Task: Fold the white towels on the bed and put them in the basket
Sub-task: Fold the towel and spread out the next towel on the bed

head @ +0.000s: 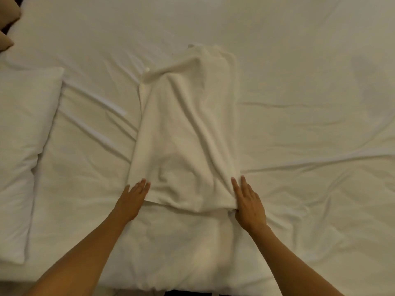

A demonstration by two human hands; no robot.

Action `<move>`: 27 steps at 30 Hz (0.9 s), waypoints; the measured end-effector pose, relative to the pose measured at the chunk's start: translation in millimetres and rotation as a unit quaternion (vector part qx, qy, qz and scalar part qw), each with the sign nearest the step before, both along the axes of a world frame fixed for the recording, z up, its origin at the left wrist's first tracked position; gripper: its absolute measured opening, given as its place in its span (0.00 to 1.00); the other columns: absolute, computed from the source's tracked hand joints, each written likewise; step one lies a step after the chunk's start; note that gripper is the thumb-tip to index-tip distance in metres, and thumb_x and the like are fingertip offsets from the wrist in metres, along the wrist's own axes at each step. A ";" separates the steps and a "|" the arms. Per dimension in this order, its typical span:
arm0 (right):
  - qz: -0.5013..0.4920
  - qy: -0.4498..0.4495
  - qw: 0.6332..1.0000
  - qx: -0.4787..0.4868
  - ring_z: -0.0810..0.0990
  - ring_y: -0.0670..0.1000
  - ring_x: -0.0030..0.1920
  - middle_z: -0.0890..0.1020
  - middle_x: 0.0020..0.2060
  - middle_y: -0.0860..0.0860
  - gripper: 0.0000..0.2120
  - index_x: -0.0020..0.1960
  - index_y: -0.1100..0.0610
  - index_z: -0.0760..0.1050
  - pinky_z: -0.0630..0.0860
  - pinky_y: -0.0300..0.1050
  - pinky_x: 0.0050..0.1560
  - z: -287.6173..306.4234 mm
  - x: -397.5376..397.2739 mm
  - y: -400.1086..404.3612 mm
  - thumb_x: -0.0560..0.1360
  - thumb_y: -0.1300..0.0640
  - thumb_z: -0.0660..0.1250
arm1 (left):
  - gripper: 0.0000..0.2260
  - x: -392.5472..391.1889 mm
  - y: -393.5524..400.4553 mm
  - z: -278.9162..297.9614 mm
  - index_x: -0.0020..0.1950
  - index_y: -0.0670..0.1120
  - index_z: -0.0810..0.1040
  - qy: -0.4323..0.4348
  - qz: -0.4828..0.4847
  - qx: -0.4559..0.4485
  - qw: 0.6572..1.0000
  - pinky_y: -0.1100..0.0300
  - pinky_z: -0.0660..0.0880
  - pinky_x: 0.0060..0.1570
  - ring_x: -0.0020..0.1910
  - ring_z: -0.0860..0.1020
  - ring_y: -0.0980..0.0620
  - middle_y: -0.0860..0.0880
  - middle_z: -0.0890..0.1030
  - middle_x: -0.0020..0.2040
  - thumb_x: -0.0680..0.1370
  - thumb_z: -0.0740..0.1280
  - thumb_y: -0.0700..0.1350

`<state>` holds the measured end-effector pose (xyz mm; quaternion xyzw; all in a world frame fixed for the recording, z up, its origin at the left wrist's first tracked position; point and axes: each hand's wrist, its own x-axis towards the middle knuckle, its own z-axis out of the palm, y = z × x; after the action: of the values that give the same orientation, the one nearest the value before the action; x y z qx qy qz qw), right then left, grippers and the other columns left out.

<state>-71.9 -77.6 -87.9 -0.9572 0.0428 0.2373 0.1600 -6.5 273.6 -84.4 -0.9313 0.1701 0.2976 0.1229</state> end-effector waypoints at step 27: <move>-0.404 0.116 0.898 0.129 0.73 0.60 0.57 0.72 0.57 0.58 0.26 0.64 0.55 0.64 0.72 0.51 0.56 -31.3 98.5 23.8 0.73 0.42 0.65 | 0.25 283.4 -280.3 -4.6 0.79 0.44 0.47 -0.086 -0.328 -0.044 0.940 0.51 0.53 0.76 0.79 0.50 0.47 0.46 0.46 0.80 0.82 0.50 0.36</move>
<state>26.6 -53.9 -119.2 -0.7943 0.4130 0.2651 0.3581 276.9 -6.7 -89.1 -0.8504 0.4676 0.1519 0.1872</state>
